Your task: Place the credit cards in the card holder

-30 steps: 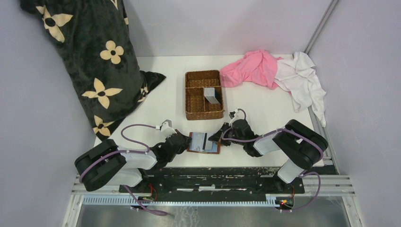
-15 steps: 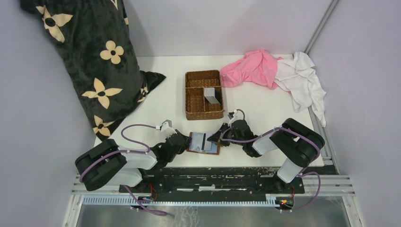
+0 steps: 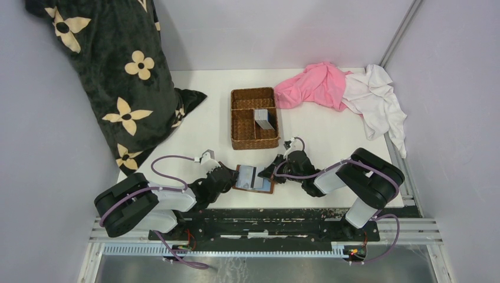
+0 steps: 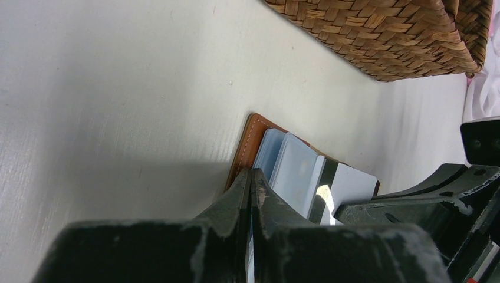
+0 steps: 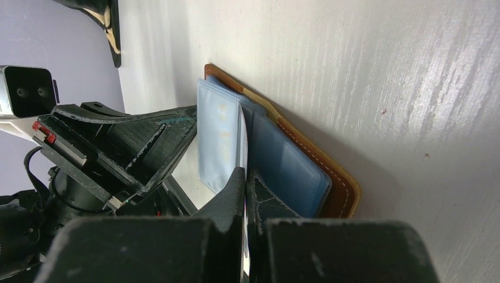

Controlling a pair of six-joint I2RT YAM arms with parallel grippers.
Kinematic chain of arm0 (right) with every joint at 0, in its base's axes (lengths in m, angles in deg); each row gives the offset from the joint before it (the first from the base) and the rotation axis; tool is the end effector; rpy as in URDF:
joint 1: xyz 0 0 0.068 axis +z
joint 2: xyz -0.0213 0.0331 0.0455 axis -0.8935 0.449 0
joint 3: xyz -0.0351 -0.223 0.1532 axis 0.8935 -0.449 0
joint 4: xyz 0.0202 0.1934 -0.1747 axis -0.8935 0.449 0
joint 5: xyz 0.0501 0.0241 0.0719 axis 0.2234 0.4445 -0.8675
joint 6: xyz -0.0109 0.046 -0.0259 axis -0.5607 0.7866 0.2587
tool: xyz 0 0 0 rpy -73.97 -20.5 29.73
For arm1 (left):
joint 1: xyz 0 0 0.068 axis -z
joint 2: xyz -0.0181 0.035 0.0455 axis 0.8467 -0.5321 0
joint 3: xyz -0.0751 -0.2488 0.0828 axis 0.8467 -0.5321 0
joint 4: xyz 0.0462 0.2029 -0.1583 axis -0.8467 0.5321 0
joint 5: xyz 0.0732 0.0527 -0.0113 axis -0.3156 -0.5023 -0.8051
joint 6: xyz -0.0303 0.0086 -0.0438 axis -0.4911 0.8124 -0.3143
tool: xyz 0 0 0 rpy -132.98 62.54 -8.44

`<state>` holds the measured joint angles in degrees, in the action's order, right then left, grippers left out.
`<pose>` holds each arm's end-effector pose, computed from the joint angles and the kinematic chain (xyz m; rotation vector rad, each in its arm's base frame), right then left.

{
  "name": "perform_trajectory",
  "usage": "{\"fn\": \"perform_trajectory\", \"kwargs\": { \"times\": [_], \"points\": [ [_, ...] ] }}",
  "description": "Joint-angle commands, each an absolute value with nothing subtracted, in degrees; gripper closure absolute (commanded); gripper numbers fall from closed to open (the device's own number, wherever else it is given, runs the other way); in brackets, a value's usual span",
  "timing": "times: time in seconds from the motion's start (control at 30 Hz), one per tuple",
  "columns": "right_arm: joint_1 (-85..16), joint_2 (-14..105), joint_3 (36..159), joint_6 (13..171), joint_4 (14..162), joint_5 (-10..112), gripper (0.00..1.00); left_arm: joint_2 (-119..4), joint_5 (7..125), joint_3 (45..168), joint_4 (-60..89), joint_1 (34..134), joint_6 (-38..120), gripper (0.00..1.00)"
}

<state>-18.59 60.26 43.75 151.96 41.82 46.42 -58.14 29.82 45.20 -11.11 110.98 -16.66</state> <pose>0.1842 0.1930 0.1051 0.3058 2.3607 1.3120 0.1316 -0.1473 0.1066 -0.5813 2.1512 -0.6753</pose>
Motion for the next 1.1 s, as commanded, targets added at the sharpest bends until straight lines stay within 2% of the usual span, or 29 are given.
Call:
{"fn": "perform_trajectory", "kwargs": {
  "times": [0.0,0.13,0.23,0.3,0.43,1.07],
  "points": [
    [-17.3,60.4,44.7,151.3,46.8,49.9,0.99,-62.2,33.0,42.0,4.7,112.3,-16.8,0.94],
    [-16.3,61.0,46.5,150.8,49.7,51.4,0.99,-62.6,32.7,41.9,4.6,113.1,-17.3,0.94],
    [-15.5,61.1,48.0,150.3,52.6,52.4,0.85,-63.0,32.6,41.8,4.6,113.6,-17.6,0.94],
    [-15.0,60.6,48.9,149.7,55.3,53.6,0.73,-63.1,32.5,41.7,4.5,113.9,-17.8,0.94],
    [-14.3,59.8,50.7,148.8,59.6,55.1,0.63,-63.2,32.4,41.5,4.1,114.5,-18.1,0.95],
    [-7.6,62.7,59.9,149.0,73.4,61.5,0.56,-62.2,32.7,40.3,1.9,118.0,-19.8,0.95]
  ]
}}
